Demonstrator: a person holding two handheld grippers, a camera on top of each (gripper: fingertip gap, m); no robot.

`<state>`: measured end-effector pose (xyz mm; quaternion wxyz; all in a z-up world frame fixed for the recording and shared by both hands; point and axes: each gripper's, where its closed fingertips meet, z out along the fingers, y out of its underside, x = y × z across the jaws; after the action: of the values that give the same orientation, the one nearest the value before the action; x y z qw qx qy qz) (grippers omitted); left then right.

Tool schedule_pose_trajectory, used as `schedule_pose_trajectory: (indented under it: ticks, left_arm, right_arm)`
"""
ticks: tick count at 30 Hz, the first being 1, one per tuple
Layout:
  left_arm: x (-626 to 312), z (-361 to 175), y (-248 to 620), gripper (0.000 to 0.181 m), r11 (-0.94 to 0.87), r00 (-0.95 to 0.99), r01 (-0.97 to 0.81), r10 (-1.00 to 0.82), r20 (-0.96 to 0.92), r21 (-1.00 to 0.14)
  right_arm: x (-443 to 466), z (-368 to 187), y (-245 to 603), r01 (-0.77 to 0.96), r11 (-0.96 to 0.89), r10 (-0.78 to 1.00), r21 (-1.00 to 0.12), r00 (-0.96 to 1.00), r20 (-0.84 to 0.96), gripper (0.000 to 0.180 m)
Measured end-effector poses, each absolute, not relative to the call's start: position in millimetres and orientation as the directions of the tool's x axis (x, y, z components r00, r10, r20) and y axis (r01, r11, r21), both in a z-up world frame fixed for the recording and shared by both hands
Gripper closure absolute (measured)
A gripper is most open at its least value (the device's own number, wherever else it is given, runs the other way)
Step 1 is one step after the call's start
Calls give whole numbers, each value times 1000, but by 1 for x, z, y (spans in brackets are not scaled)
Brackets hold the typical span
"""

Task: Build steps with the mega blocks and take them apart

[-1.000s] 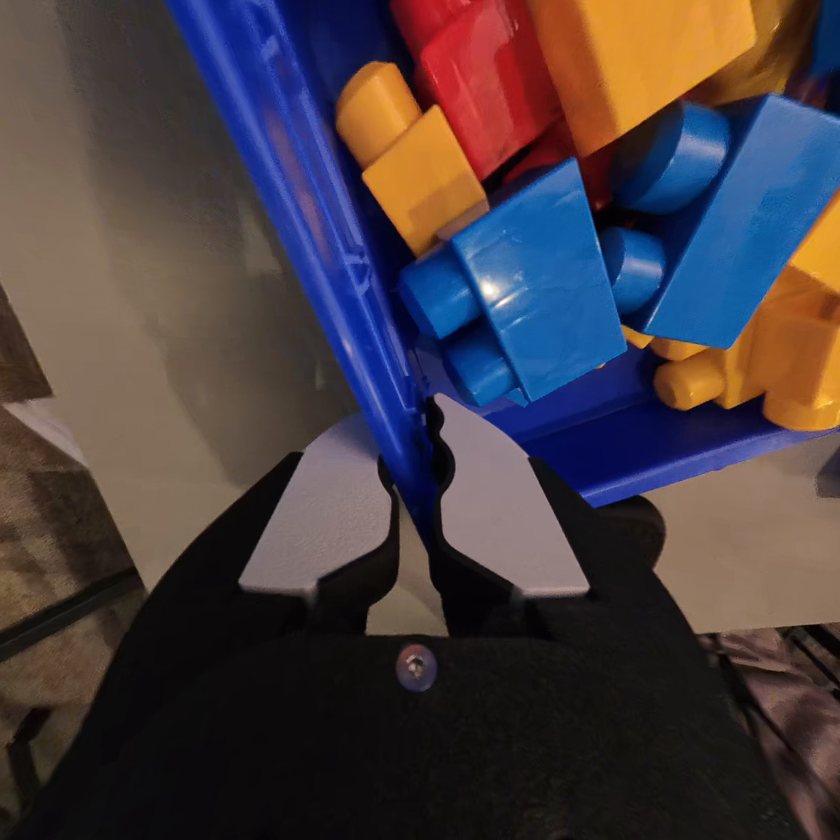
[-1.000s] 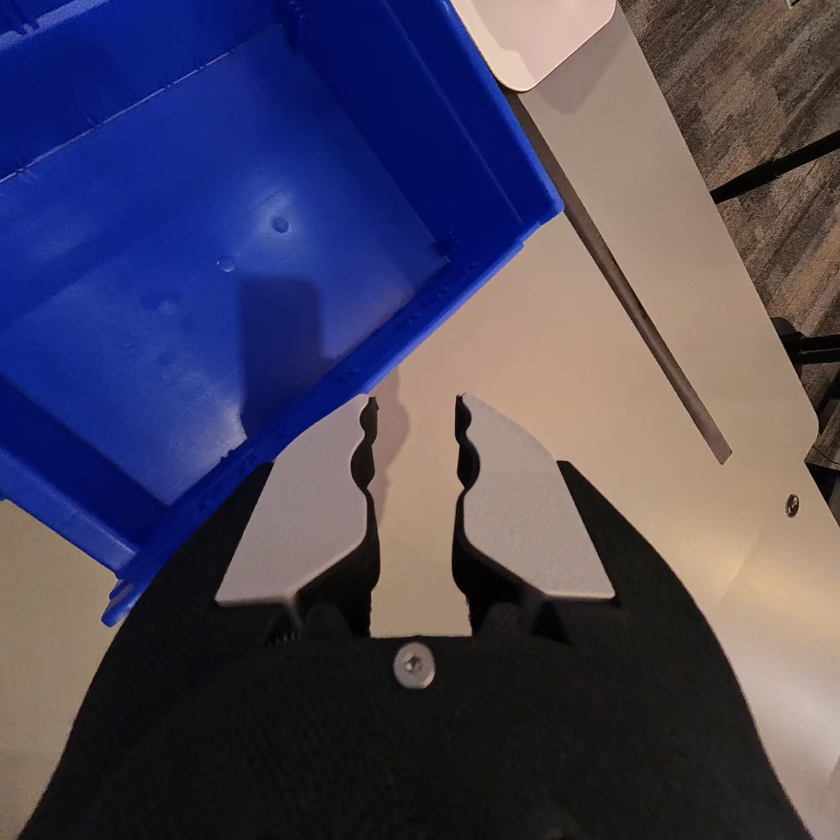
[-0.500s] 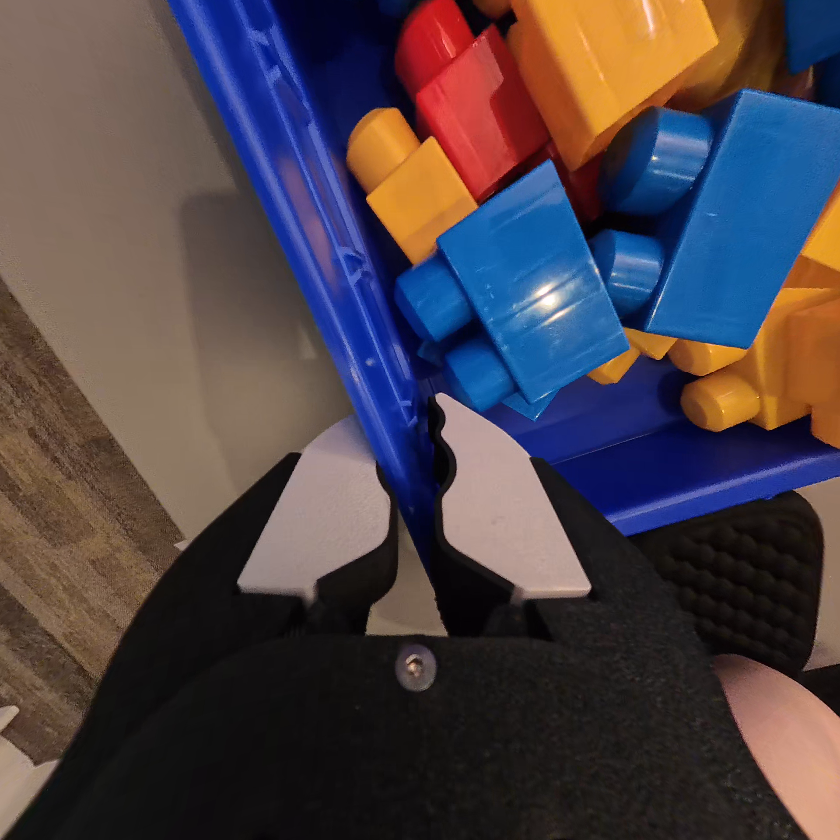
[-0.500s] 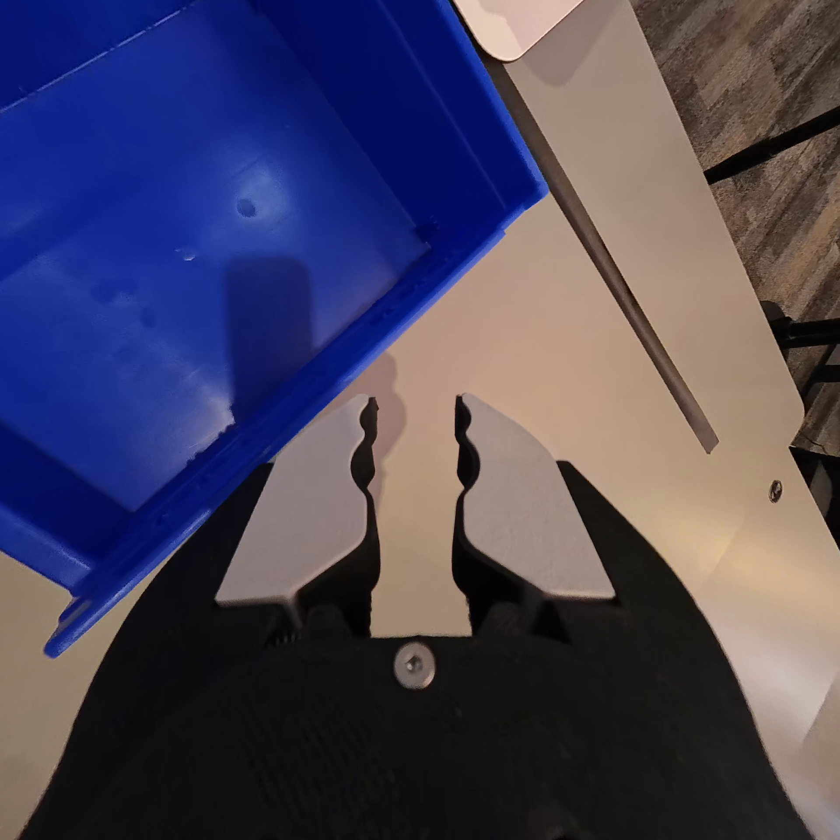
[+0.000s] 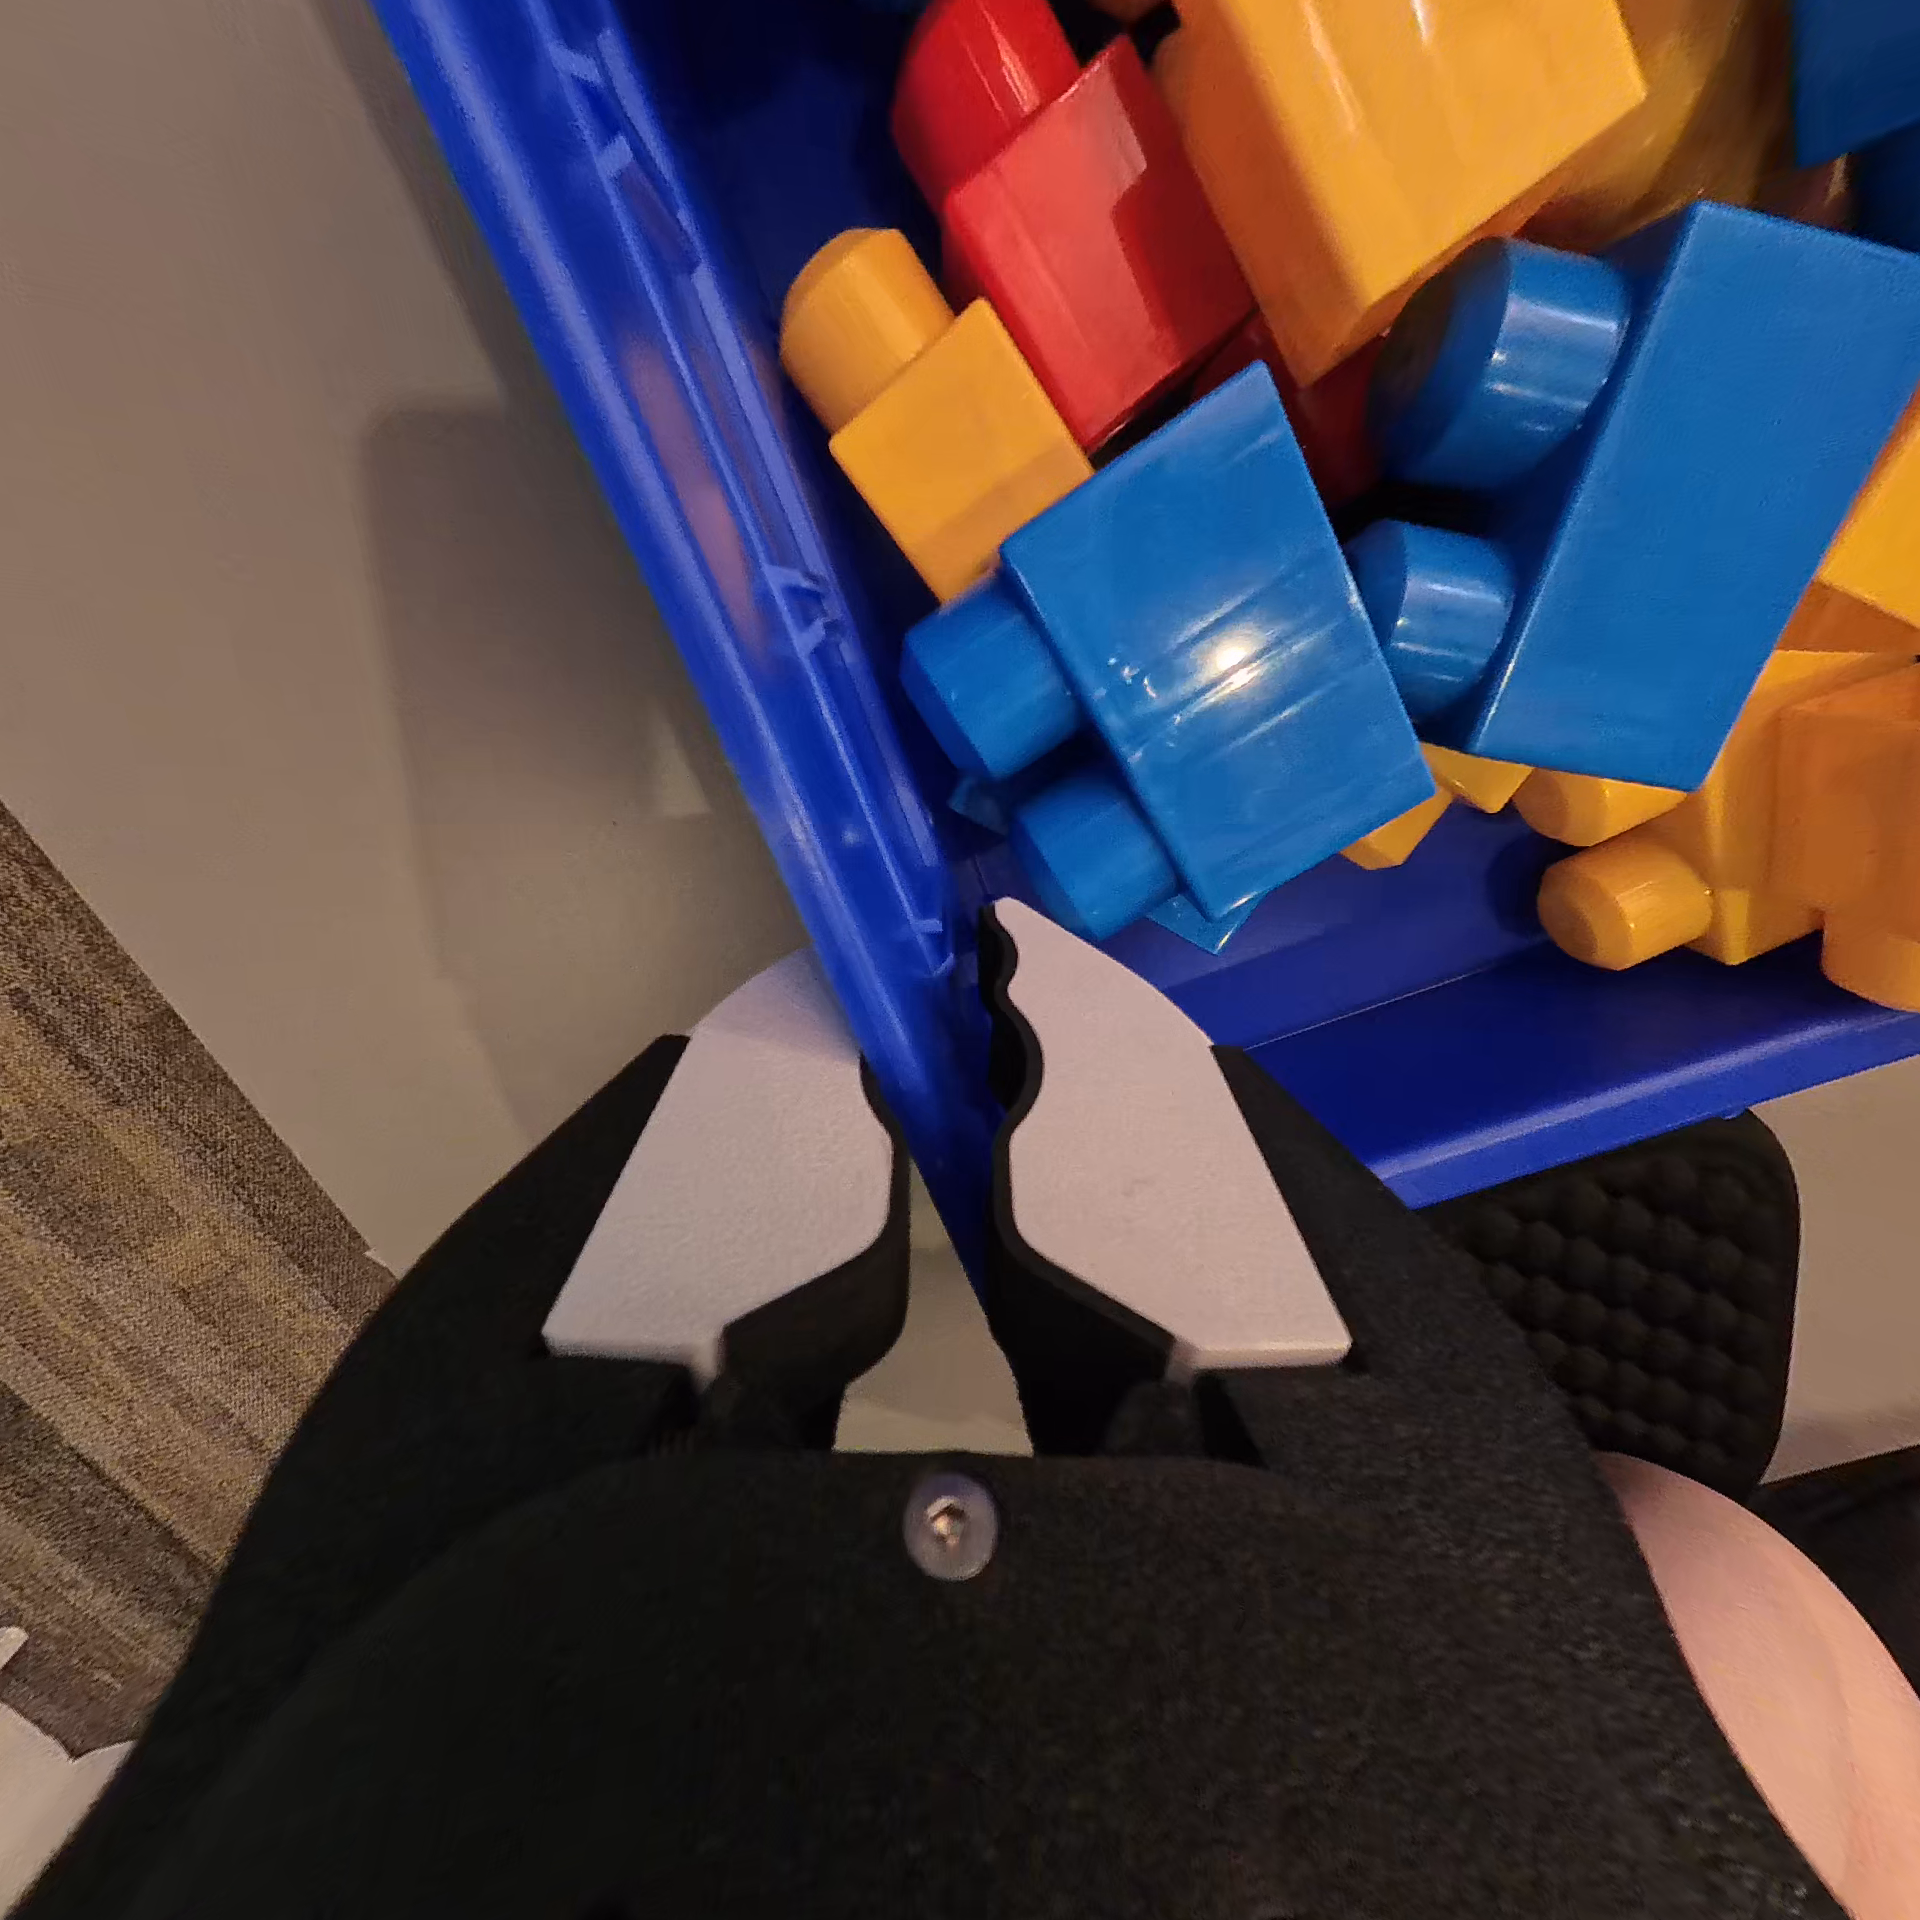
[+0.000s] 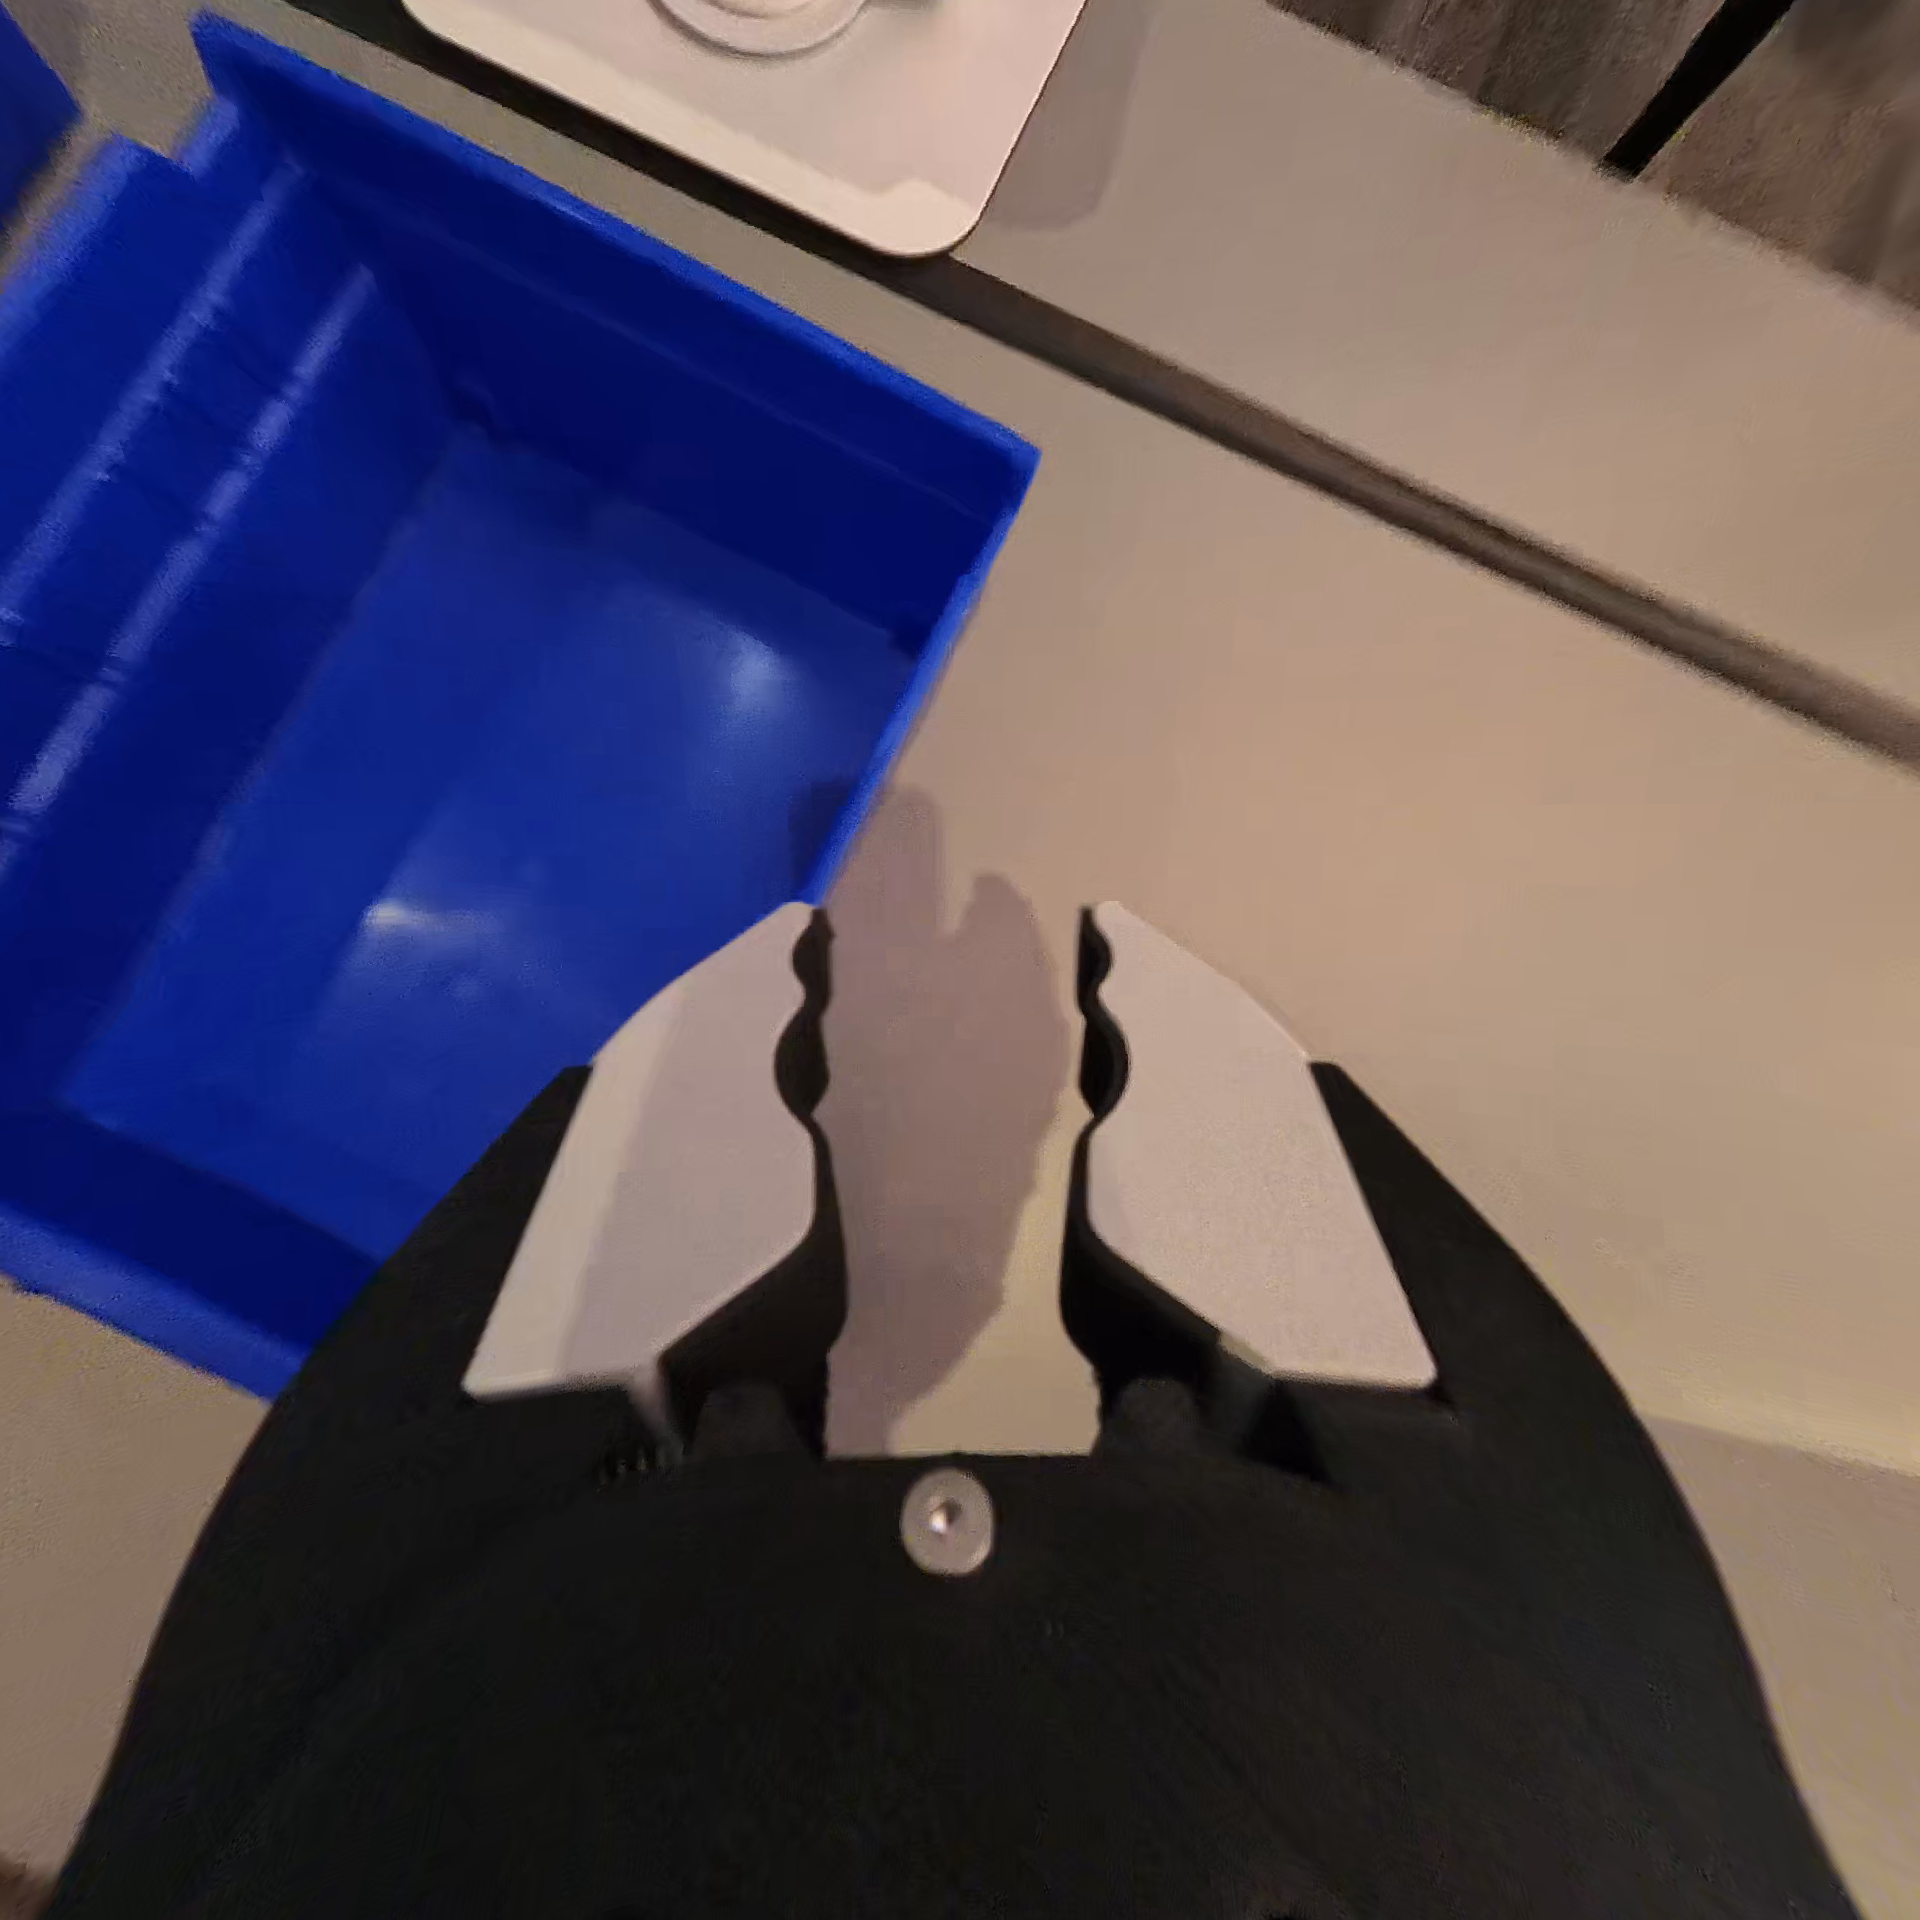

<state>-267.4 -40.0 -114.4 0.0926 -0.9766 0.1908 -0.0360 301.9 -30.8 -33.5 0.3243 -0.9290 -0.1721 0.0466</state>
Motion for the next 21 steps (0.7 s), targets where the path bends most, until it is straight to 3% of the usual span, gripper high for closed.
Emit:
schedule_pose_trajectory:
  ticks: [2, 7, 10, 12, 13, 14, 17, 21]
  left_arm:
    - [-267, -115, -39, 171, -909, 924, -368, -381, 31, -193]
    - [-265, -115, -37, 171, -922, 937, -328, -345, 54, -207]
    - [-262, -111, -37, 168, -932, 942, -272, -309, 131, -240]
    - [-267, -103, -35, 158, -936, 952, -221, -268, 149, -276]
    - [-269, -98, -36, 159, -933, 953, -200, -256, 163, -298]
    - [-269, -92, -37, 161, -929, 951, -185, -252, 179, -321]
    - [-270, -63, -37, 165, -885, 947, -148, -255, 194, -442]
    - [-250, 3, -24, 174, -711, 904, -66, -339, 259, -700]
  right_arm:
    - [295, -39, -33, 237, -767, 334, -597, 941, -54, 120]
    - [275, -56, -31, 210, -806, 328, -554, 937, -122, 117]
    - [269, -87, -37, 256, -880, 312, -401, 946, -81, 119]
    - [266, -110, -46, 306, -917, 333, -258, 941, -66, 136]
    - [263, -118, -50, 319, -926, 341, -202, 936, -83, 154]
    - [264, -122, -50, 322, -932, 338, -170, 938, -78, 160]
    - [278, -123, -39, 323, -931, 338, -169, 939, -64, 169]
    - [309, -123, -22, 230, -952, 267, -203, 947, -181, 172]
